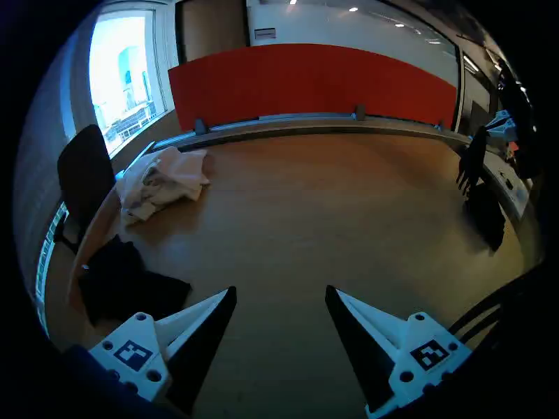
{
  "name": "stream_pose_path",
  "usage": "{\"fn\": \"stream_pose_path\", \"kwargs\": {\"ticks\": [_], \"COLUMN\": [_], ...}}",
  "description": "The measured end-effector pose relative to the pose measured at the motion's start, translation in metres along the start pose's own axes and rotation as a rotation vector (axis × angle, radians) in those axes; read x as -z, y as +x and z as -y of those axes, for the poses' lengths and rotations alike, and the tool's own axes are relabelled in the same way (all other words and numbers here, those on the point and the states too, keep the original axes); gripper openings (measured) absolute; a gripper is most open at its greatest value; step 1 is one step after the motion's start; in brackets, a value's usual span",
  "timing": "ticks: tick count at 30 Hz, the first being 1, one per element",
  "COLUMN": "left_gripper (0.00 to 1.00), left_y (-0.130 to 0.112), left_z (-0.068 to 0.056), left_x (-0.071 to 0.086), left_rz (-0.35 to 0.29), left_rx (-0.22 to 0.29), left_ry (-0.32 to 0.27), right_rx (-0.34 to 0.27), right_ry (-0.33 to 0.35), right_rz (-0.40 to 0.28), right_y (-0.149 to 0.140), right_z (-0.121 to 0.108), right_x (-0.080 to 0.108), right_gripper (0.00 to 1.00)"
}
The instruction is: Fold towel
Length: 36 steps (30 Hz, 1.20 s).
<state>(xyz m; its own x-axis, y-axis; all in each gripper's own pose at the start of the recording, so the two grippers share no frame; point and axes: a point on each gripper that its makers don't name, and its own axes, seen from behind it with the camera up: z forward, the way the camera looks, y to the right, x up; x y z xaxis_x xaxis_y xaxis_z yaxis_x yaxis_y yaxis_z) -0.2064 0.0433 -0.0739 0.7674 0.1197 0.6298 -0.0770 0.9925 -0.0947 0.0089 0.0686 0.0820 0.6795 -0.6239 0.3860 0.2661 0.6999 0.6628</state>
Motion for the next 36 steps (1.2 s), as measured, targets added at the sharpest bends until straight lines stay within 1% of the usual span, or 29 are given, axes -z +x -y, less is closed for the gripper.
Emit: {"fn": "stream_pose_path", "kwargs": {"ticks": [3, 8, 14, 19, 26, 36], "left_gripper": [0.94, 0.94, 0.94, 0.94, 0.94, 0.94], "left_y": [0.001, 0.002, 0.004, 0.004, 0.004, 0.003], "left_z": [-0.002, -0.006, -0.010, -0.011, -0.013, -0.014], "left_x": [-0.001, -0.002, -0.002, -0.002, -0.002, -0.002], "left_rz": [0.001, 0.002, 0.003, 0.003, 0.004, 0.007], "left_rx": [-0.005, -0.013, -0.020, -0.027, -0.032, -0.046], "left_ry": [-0.002, -0.005, -0.008, -0.010, -0.014, -0.023], "right_rx": [-0.013, -0.030, -0.039, -0.058, -0.102, -0.211], "right_ry": [-0.014, -0.023, -0.030, -0.040, -0.059, -0.092], "right_rz": [0.006, 0.016, 0.030, 0.046, 0.091, 0.185], "right_y": [-0.006, -0.016, -0.028, -0.045, -0.085, -0.160], "right_z": [-0.011, -0.019, -0.022, -0.021, -0.011, 0.008], "right_x": [0.002, 0.003, 0.006, 0.014, 0.033, 0.052], "right_gripper": [0.07, 0.07, 0.07, 0.07, 0.07, 0.07]}}
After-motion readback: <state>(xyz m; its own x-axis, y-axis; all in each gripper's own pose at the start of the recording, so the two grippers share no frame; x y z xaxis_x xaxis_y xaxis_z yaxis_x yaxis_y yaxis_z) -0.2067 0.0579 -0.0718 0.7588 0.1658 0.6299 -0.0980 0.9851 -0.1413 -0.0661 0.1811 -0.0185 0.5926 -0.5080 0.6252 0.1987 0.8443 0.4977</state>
